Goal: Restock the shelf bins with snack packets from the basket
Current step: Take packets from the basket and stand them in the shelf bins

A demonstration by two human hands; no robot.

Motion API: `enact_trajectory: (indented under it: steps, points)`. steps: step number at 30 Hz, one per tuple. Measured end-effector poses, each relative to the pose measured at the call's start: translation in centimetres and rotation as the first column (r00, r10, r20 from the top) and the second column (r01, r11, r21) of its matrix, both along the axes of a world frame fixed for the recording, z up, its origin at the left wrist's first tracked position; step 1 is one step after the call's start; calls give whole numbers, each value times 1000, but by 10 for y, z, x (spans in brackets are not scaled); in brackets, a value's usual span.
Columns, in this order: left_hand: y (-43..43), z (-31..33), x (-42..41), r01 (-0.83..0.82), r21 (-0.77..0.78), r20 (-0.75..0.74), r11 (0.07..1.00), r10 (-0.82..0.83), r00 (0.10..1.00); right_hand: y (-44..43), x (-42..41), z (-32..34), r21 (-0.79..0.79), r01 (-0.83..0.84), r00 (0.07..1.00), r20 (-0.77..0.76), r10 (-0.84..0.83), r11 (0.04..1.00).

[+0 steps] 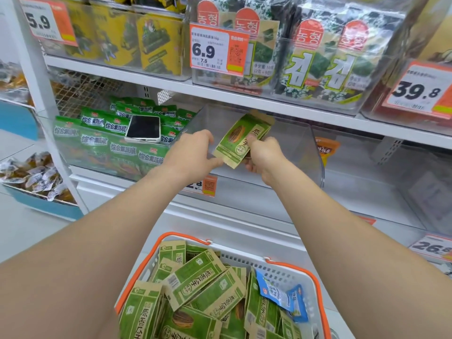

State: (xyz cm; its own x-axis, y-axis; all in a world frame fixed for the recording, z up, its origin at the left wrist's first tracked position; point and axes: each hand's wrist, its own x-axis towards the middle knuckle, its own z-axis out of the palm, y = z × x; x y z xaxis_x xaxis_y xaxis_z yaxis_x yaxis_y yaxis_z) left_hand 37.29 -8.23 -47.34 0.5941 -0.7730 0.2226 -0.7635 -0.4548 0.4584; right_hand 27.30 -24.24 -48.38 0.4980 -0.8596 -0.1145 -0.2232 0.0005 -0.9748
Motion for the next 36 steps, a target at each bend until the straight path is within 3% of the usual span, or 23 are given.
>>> enact_trajectory:
  steps: [2,4,8,20,30,36]
  points:
    - [1,-3,5,11,94,178,996,-28,984,-6,5,-7,-180,24,998,-56,-35,983]
    - [4,-4,6,75,154,255,985,-113,960,-9,13,-12,-347,-25,988,-151,-30,938]
    - [7,-10,1,166,286,203,944,-229,952,-16,37,-20,-512,-162,948,-317,-10,844]
    - [-18,-33,17,188,318,171,929,-251,953,-48,137,-33,-555,-116,901,-408,-148,824]
    - [-23,-36,23,218,309,156,926,-276,949,-74,153,-41,-646,-94,833,-468,-296,757]
    - [-22,-34,22,205,328,149,922,-265,953,-72,147,-39,-568,-38,856,-443,-267,822]
